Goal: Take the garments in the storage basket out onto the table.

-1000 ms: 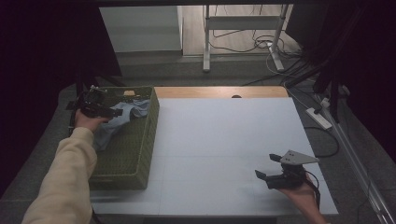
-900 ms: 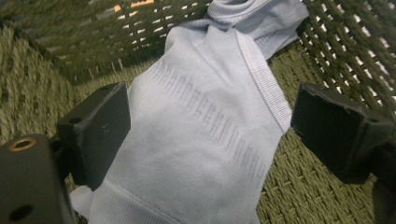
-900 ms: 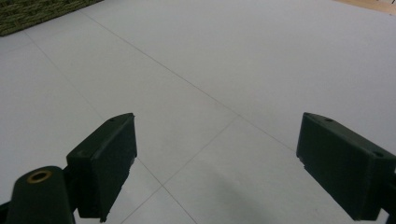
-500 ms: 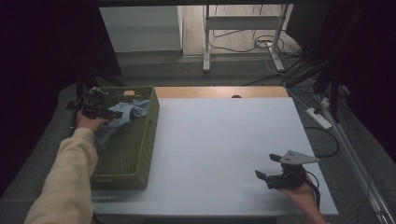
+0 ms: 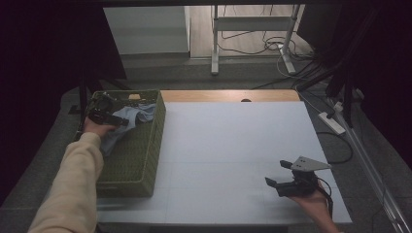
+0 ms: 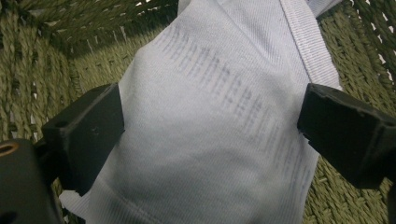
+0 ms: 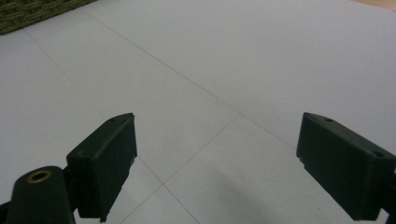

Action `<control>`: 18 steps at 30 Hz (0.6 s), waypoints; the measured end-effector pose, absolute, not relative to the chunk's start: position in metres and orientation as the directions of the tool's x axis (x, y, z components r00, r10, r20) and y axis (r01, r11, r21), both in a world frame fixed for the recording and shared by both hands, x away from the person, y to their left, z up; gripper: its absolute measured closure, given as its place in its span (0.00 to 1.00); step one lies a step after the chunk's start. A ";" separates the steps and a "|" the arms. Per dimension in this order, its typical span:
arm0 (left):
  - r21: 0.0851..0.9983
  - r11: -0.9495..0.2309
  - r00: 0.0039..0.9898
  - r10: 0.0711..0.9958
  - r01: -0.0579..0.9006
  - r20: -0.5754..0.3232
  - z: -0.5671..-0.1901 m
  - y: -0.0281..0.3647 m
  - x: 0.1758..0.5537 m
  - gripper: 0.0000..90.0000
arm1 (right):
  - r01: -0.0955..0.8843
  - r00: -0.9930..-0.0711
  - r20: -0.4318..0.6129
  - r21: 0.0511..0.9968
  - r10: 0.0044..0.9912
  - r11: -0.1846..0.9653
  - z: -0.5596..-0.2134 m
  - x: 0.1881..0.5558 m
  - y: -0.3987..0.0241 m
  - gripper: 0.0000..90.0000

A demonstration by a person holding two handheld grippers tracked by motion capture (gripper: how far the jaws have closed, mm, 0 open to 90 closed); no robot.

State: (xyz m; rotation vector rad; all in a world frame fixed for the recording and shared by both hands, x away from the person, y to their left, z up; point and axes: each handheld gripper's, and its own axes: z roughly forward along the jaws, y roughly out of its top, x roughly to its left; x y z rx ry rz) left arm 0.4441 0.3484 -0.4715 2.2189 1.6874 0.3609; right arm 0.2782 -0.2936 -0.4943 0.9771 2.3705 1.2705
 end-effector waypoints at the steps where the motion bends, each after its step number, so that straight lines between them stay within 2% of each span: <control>1: 0.406 -0.244 0.266 0.964 0.881 0.002 -0.472 0.348 0.444 0.09 | 0.432 -0.732 0.072 0.818 0.677 0.380 -0.494 0.278 -0.294 0.14; 18: 0.377 -0.218 0.242 0.970 0.900 -0.017 -0.487 0.350 0.450 0.04 | 0.436 -0.737 0.091 0.821 0.670 0.368 -0.494 0.278 -0.293 0.14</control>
